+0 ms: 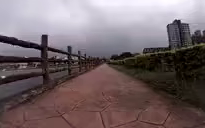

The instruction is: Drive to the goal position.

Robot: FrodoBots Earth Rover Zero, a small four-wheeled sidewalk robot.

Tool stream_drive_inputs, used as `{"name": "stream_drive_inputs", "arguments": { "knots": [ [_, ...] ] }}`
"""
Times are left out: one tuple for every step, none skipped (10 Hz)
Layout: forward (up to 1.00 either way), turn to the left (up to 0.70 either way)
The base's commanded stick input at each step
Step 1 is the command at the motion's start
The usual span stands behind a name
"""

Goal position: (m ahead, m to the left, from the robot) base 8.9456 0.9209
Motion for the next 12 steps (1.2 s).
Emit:
{"name": "stream_drive_inputs", "arguments": {
  "knots": [
    [1.00, 0.00],
    [1.00, 0.00],
    [1.00, 0.00],
    [1.00, 0.00],
    [1.00, 0.00],
    [1.00, 0.00],
    [1.00, 0.00],
    [1.00, 0.00],
    [1.00, 0.00],
    [1.00, 0.00],
    [1.00, 0.00],
    [1.00, 0.00]
  ]
}}
